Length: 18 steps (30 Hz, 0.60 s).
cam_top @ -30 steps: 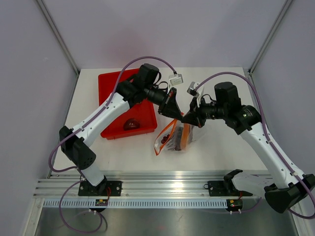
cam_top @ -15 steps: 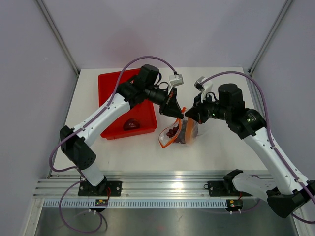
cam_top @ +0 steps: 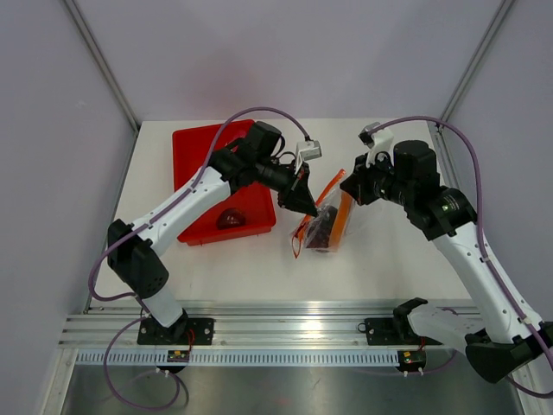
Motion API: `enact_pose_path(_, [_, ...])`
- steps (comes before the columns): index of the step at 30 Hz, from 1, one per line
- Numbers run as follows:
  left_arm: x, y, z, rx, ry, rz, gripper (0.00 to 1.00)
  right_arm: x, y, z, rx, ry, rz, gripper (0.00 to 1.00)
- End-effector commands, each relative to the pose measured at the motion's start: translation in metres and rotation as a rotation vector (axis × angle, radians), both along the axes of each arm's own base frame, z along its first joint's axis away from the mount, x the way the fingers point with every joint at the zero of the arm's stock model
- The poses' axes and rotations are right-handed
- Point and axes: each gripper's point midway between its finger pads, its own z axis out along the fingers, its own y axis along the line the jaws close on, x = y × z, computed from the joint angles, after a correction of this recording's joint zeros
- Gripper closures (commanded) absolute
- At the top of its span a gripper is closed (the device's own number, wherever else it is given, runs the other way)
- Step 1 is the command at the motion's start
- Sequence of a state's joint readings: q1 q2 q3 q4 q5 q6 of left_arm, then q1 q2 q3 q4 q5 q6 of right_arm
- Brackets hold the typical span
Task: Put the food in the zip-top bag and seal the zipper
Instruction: Zip the zipper food storage bag at the center of the board.
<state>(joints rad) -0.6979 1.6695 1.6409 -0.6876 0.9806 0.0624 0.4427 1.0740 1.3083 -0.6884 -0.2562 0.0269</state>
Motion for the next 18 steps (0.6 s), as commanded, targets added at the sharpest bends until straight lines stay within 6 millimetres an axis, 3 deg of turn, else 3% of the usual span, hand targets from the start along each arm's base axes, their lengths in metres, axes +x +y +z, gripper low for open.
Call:
enact_pose_path(1, [-0.023, 0.018, 0.003, 0.032, 0.042, -0.020, 1.00, 0.042, -0.045, 0.052, 0.008, -0.177, -0.282, 1.00])
enact_pose_path(8, [-0.019, 0.025, -0.021, 0.109, 0.051, 0.016, 1.00, 0.066, -0.083, 0.059, -0.016, -0.185, -0.508, 1.00])
enact_pose_path(18, [-0.022, 0.031, -0.037, 0.137, 0.081, 0.030, 1.00, 0.086, -0.105, 0.066, -0.046, -0.205, -0.588, 1.00])
